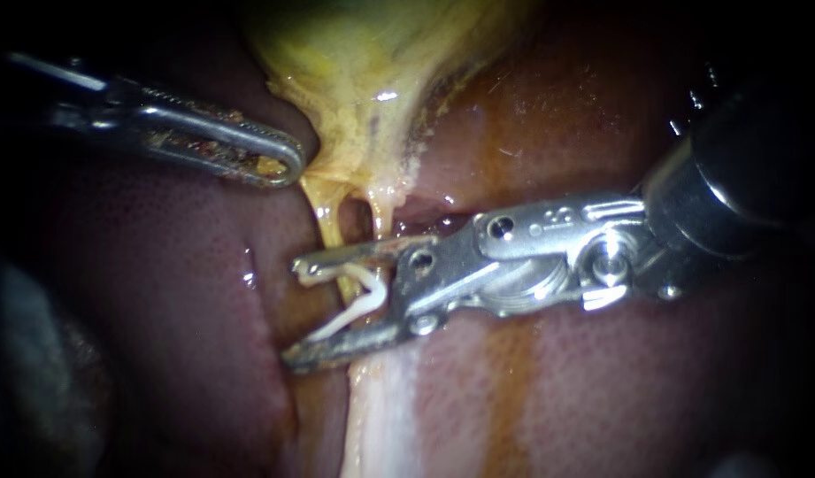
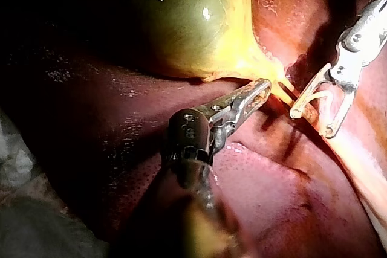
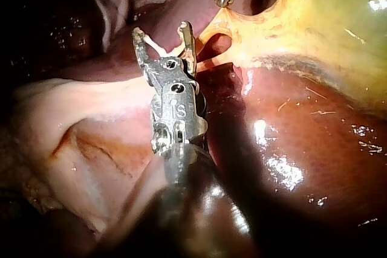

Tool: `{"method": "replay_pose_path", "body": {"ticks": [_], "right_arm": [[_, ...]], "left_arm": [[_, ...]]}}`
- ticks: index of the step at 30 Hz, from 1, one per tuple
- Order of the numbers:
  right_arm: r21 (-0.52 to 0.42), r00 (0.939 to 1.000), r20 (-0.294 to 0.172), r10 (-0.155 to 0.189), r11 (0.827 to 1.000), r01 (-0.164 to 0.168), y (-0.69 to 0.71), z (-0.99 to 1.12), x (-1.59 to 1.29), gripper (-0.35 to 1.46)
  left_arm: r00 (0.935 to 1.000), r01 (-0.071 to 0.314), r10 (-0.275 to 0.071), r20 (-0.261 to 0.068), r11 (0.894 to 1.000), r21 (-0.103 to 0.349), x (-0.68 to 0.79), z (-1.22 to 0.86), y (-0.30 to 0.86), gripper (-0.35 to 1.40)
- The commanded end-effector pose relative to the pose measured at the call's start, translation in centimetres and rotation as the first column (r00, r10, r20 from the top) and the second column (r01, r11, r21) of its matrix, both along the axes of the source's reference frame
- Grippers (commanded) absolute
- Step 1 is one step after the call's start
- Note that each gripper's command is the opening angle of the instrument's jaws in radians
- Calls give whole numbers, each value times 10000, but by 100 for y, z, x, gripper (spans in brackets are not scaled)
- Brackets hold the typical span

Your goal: Clipping first clip left tube

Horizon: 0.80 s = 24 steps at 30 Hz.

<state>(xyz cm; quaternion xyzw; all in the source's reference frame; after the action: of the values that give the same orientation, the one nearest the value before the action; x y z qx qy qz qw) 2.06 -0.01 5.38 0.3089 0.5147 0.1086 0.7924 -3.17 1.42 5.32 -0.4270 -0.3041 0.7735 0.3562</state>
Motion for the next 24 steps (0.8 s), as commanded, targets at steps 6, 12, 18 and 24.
{"method": "replay_pose_path", "body": {"ticks": [6,12,18,24], "right_arm": [[17,10000,-22,-33,10000,33,2,-1,-9,48],[27,9999,-67,-106,9999,106,5,3,-28,48],[-24,9998,-122,-172,9998,172,10,10,-42,48],[127,9999,-81,-134,9998,135,13,17,-48,48]], "left_arm": [[10000,-2,2,4,10000,1,0,0,0,-35],[10000,-6,6,6,10000,1,1,1,0,-35],[10000,-16,16,12,10000,1,3,2,2,-35],[10000,-21,21,14,10000,1,5,2,2,-35]]}}
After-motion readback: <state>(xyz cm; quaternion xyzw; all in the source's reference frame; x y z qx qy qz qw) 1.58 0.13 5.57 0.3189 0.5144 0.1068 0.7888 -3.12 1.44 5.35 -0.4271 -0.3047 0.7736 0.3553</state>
